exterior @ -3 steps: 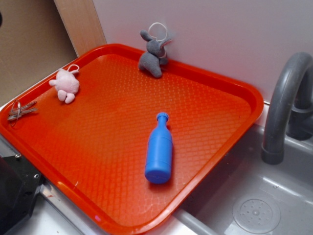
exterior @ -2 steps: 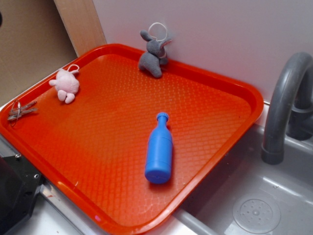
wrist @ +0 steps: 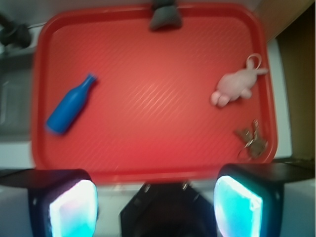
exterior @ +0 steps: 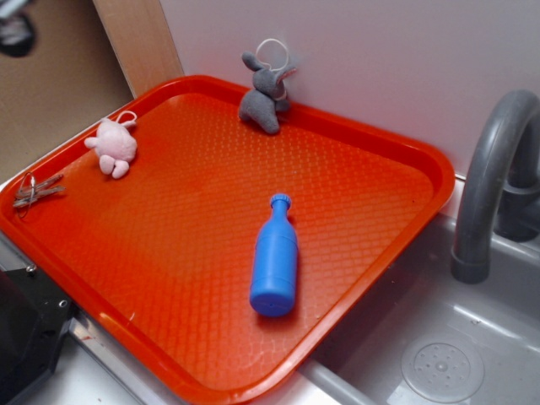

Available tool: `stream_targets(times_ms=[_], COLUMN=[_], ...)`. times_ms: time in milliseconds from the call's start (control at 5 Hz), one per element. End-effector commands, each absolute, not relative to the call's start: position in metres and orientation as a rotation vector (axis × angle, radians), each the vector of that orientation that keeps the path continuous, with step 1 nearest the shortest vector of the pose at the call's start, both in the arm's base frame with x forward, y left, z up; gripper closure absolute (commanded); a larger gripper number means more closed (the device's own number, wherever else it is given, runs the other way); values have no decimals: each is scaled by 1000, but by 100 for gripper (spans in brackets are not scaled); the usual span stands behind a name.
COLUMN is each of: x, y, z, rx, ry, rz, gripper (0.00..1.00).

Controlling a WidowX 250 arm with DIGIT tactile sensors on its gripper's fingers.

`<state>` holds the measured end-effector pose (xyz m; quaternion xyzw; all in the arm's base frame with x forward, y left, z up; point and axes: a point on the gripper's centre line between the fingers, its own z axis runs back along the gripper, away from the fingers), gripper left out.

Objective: Grab the silver keys.

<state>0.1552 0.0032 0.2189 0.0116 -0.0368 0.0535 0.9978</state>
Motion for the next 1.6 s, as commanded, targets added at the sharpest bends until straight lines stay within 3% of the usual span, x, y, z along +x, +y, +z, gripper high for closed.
stream_targets(times_ms=[0,400,600,800,1200,1400], x=[181,146,119,105,104,118], y=[45,107,130,139,138,137], z=[211,210,206,205,176,146], rx=[97,84,38,40,17,67], ry=[-32,1,-35,-76,-125,-115], rz=[381,624,746,802,951,972], gripper=[0,0,0,0,0,0])
